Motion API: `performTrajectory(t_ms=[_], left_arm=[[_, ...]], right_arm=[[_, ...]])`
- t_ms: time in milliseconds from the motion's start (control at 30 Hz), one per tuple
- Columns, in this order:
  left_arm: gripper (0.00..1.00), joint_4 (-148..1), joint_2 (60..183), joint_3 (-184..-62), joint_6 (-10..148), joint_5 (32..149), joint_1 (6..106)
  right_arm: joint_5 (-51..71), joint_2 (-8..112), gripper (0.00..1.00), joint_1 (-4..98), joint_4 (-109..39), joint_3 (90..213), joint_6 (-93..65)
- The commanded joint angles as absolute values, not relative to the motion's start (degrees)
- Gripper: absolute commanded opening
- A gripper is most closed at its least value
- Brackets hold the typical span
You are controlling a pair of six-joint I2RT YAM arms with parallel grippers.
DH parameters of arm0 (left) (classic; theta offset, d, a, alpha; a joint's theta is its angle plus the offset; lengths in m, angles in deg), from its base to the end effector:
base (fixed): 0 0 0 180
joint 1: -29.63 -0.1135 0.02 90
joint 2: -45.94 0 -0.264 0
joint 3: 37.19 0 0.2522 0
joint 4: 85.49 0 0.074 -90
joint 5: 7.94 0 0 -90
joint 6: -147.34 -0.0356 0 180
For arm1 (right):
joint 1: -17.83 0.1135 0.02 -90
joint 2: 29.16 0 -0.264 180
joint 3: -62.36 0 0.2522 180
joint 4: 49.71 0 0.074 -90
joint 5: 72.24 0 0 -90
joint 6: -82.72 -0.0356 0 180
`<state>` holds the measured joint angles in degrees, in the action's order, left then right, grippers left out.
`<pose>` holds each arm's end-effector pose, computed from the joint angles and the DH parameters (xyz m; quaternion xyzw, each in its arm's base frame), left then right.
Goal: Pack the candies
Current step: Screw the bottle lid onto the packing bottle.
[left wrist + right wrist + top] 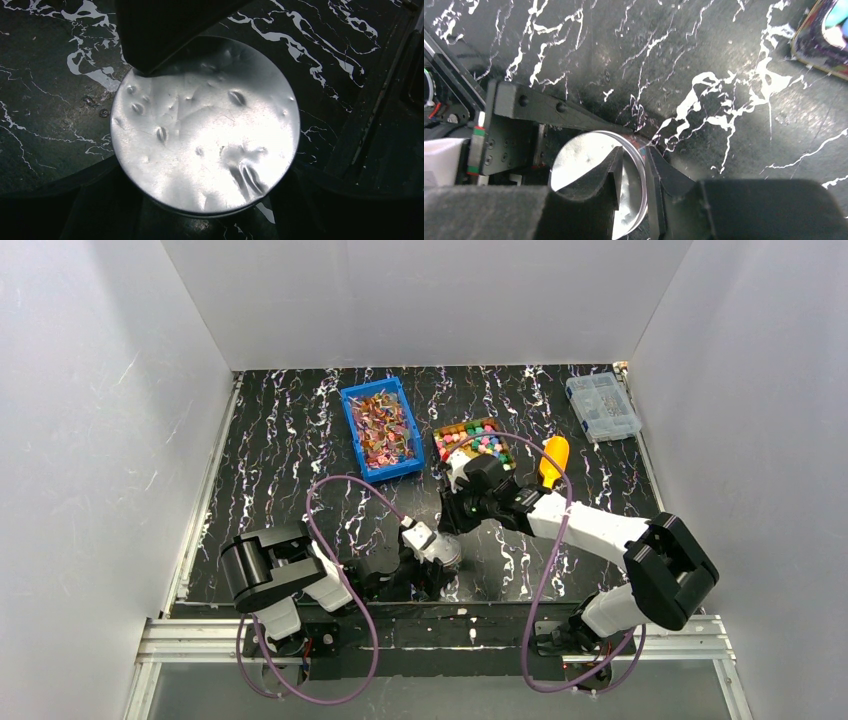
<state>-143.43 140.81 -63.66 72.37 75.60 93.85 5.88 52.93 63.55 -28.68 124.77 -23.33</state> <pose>0.1092 -0.2169 0.1222 0.2866 0.7128 -0.3740 0.5196 0.2067 0.2225 0.2191 -0.2732 0.8628 0.2936 0.3077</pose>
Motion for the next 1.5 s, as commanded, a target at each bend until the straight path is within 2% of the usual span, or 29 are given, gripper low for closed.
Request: performTrajectory(t_ms=[0, 467, 833, 1233, 1467], left_arm=[[0.3, -137.0, 140.5, -62.5, 72.5, 76.5, 93.6], [0.3, -135.8, 140.5, -63.3, 73.2, 74.0, 93.5], [0.3, -132.6, 140.4, -64.8, 74.0, 71.7, 92.4], [0.3, -130.3, 140.0, -66.2, 73.4, 71.7, 91.7], [0.34, -126.7, 137.7, -67.2, 72.7, 71.4, 91.7]], right_arm=[[4.0, 52.1, 0.3, 63.3, -30.8, 122.1, -23.7], [-0.8, 43.9, 0.21, 63.3, -32.2, 113.3, -27.4], [-1.8, 30.1, 0.15, 64.7, -33.3, 102.7, -35.6], [2.1, 16.2, 0.17, 73.9, -32.5, 99.1, -44.3], [7.4, 15.7, 0.19, 73.9, -26.9, 103.0, -41.9]])
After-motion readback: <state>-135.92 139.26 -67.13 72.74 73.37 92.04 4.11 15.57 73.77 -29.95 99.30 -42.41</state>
